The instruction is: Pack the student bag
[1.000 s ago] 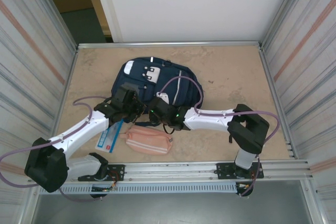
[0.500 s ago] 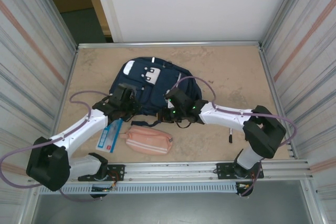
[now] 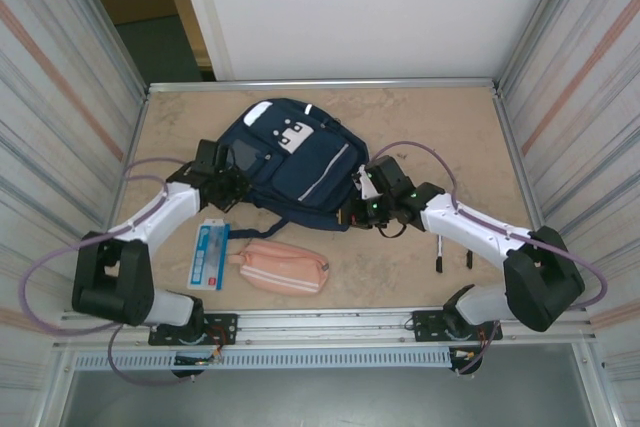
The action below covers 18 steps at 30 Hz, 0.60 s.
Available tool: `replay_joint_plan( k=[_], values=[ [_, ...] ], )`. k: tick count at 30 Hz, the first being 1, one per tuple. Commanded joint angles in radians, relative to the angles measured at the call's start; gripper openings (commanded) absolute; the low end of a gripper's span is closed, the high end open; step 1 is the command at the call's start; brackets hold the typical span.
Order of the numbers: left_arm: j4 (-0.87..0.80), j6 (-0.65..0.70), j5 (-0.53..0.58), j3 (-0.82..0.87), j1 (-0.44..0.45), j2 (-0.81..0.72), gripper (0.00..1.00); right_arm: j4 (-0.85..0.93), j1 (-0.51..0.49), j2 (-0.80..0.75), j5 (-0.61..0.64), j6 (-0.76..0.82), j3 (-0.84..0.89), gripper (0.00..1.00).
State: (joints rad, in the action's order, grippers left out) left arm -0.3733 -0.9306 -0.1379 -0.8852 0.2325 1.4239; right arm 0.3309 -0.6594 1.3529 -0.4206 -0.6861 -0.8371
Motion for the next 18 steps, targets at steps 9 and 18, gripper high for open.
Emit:
replay_joint_plan(
  k=[9,18],
  values=[
    [-0.094,0.081,-0.184,-0.530,-0.019,0.456,0.49,0.000,-0.096,0.049,0.002,-0.067,-0.085,0.00],
    [-0.170,0.032,-0.161,-0.257,0.015,0.167,0.77,-0.108,-0.150,0.168,0.085,-0.096,-0.164,0.00]
  ],
)
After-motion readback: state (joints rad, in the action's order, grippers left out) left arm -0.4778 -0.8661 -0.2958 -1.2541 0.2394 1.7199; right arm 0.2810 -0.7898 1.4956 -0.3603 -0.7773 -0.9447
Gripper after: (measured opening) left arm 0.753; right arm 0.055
